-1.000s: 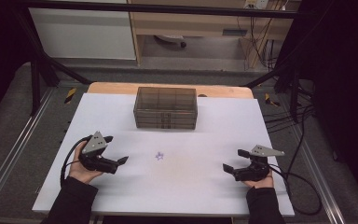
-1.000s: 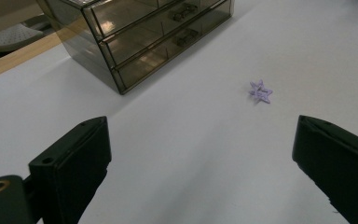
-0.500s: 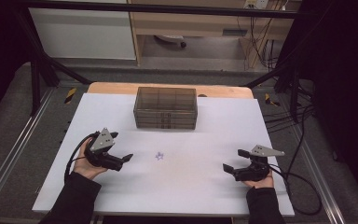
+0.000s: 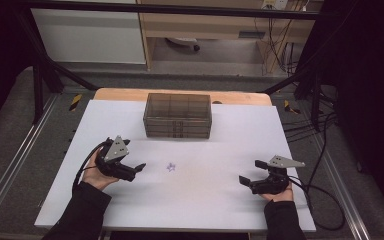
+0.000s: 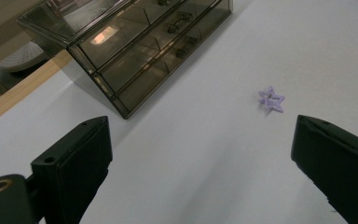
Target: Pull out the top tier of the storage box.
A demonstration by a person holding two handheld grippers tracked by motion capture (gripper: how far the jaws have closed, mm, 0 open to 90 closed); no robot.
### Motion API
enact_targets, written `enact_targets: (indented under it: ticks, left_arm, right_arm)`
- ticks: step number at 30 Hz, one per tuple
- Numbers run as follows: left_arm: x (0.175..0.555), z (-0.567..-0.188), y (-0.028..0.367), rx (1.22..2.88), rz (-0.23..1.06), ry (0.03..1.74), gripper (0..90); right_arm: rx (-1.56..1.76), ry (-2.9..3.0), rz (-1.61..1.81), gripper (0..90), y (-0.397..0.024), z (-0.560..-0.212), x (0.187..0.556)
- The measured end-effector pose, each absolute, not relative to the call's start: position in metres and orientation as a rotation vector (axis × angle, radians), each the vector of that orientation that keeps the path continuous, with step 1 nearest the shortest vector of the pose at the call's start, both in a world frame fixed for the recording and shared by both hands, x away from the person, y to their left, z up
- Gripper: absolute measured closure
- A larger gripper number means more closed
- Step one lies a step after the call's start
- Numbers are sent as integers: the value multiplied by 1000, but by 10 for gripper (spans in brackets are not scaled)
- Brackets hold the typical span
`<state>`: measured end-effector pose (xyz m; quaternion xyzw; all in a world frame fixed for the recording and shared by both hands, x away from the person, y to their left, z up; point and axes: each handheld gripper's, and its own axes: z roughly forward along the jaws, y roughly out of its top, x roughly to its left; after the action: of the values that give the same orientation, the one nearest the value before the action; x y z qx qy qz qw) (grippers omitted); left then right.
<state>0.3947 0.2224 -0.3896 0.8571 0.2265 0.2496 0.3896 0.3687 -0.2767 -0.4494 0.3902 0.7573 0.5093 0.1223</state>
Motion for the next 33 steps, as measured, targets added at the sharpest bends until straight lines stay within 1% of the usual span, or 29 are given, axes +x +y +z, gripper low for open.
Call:
enact_targets:
  ticks: [9,33]
  left_arm:
    - [398,-389,214,2201,662,549,54]
    - [409,-385,186,2291,788,445,58]
  right_arm:
    - [1140,2209,1486,4,-277,-449,369]
    - [1138,2210,1481,4,-277,-450,369]
